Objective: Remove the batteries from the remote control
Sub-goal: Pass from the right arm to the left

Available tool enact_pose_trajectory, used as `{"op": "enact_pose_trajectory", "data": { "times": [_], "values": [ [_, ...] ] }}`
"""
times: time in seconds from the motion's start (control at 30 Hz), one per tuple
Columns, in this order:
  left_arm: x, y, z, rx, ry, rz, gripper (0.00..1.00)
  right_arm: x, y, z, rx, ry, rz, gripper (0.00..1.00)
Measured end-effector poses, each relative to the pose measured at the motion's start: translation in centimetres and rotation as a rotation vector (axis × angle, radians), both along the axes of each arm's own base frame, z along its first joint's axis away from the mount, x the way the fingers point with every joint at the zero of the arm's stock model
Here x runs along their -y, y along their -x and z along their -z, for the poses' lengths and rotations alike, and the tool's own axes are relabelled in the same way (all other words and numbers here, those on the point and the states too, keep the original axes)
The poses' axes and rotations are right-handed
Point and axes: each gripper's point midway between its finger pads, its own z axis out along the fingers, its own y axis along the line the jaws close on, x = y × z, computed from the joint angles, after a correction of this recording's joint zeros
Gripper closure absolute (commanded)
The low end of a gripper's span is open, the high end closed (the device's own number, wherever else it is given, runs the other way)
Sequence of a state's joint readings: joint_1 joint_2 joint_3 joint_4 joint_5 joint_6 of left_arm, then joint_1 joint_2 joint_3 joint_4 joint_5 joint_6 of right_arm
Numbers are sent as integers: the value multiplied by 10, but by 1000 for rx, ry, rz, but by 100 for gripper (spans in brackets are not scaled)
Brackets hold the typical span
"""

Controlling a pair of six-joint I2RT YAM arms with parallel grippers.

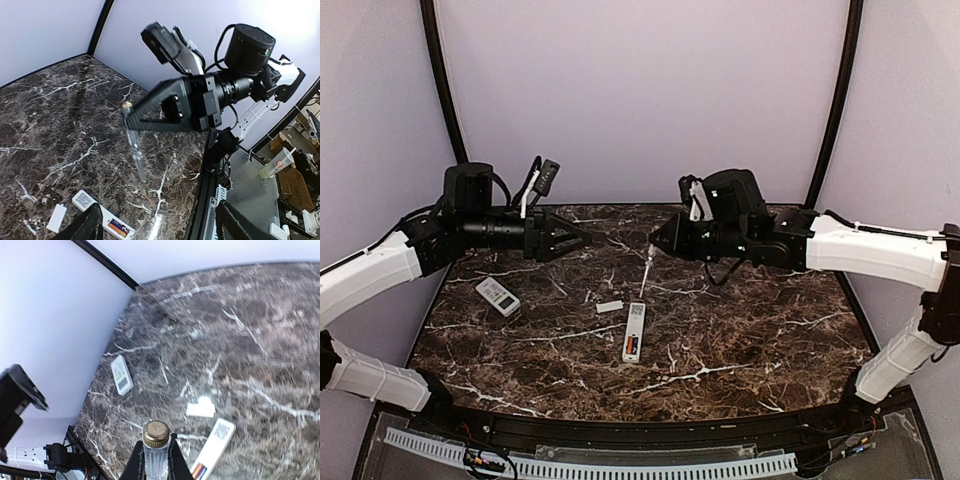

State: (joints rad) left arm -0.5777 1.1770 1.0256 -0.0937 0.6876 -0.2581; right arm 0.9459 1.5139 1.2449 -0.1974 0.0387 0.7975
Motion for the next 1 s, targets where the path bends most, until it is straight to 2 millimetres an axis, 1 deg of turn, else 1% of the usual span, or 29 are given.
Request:
{"op": "enact_pose_trajectory", "data": {
  "times": [0.07, 0.13, 0.3, 0.33, 0.4, 0.43, 0.53, 0.57, 0.6, 0.63, 0.7, 1.0],
  "values": [
    [11, 9, 3, -20, 27, 38, 24, -3, -7, -20, 96, -60, -37, 100],
    [20, 14, 12, -58, 51, 66, 24, -8, -7, -40, 185, -120, -83, 100],
    [45, 15, 32, -166, 100, 114, 24, -14, 9, -85, 351, -253, -203, 100],
    [50, 16, 34, -180, 107, 125, 25, -14, 12, -91, 368, -271, -219, 100],
    [58, 17, 37, -202, 117, 144, 30, -14, 20, -103, 407, -316, -260, 100],
    [61, 17, 38, -211, 121, 152, 36, -15, 22, -106, 419, -327, -271, 100],
    [70, 17, 34, -225, 138, 180, 47, -17, 29, -111, 439, -356, -307, 100],
    [72, 17, 31, -222, 147, 192, 53, -17, 30, -110, 439, -359, -315, 100],
    [74, 17, 27, -219, 156, 202, 56, -17, 31, -110, 439, -361, -319, 100],
    [76, 17, 24, -216, 165, 212, 63, -18, 31, -109, 438, -361, -323, 100],
    [78, 18, 19, -209, 179, 231, 70, -18, 32, -108, 437, -362, -327, 100],
    [82, 20, 19, -225, 193, 254, 83, -17, 31, -107, 436, -361, -325, 100]
  ]
}}
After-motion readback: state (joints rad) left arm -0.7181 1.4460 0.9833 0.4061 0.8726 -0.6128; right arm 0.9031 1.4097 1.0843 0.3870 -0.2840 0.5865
